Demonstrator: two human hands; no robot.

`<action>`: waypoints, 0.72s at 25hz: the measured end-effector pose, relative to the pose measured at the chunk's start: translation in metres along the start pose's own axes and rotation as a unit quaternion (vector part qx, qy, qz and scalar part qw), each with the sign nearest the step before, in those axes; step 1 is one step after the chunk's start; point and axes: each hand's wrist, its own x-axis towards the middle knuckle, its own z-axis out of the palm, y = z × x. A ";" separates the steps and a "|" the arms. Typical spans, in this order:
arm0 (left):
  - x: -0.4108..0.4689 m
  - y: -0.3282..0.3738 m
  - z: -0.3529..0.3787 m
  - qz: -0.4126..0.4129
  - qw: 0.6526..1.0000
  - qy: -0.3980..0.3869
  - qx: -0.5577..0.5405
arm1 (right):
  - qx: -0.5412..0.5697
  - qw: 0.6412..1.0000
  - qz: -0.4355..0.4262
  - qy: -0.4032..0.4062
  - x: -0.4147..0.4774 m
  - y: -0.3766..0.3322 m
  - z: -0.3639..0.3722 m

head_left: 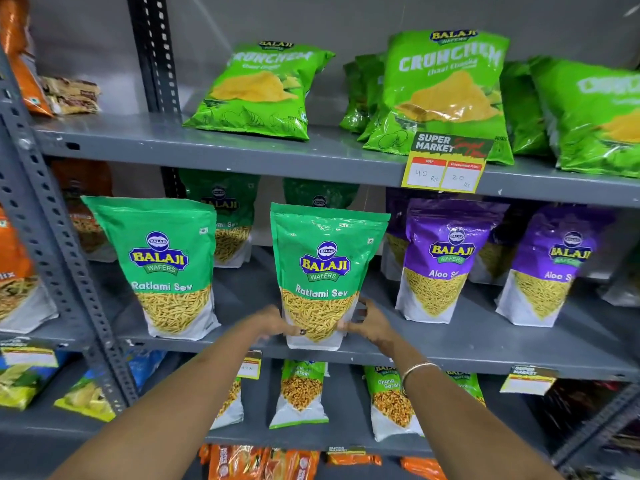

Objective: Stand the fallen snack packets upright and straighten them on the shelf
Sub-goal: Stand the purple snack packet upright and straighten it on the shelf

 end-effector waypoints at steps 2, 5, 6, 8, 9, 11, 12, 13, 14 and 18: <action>-0.014 0.014 0.001 -0.068 0.988 -0.092 0.100 | -0.036 0.998 0.019 0.043 -0.006 0.006 -0.016; -0.034 0.058 0.017 -0.084 0.955 -0.210 0.191 | -0.076 0.990 0.045 0.107 -0.012 0.019 -0.054; -0.032 0.072 0.025 -0.081 0.949 -0.228 0.201 | -0.088 0.987 0.053 0.126 -0.013 0.024 -0.070; -0.021 0.101 0.045 -0.064 0.952 -0.236 0.183 | -0.097 0.979 0.063 0.169 -0.010 0.033 -0.105; -0.015 0.117 0.057 -0.040 0.962 -0.220 0.159 | -0.100 0.975 0.065 0.189 -0.007 0.038 -0.125; 0.004 0.145 0.084 0.040 0.986 -0.150 0.055 | -0.099 0.970 0.070 0.213 0.000 0.048 -0.163; 0.013 0.161 0.100 0.079 0.991 -0.108 -0.015 | -0.095 0.969 0.065 0.218 0.006 0.054 -0.182; 0.023 0.173 0.113 0.111 0.988 -0.062 -0.084 | -0.089 0.973 0.057 0.207 0.015 0.059 -0.198; 0.034 0.186 0.127 0.136 0.979 -0.024 -0.148 | -0.086 0.978 0.041 0.184 0.026 0.066 -0.215; 0.072 0.218 0.157 0.167 0.931 0.050 -0.322 | -0.004 0.998 0.003 0.057 0.062 0.083 -0.245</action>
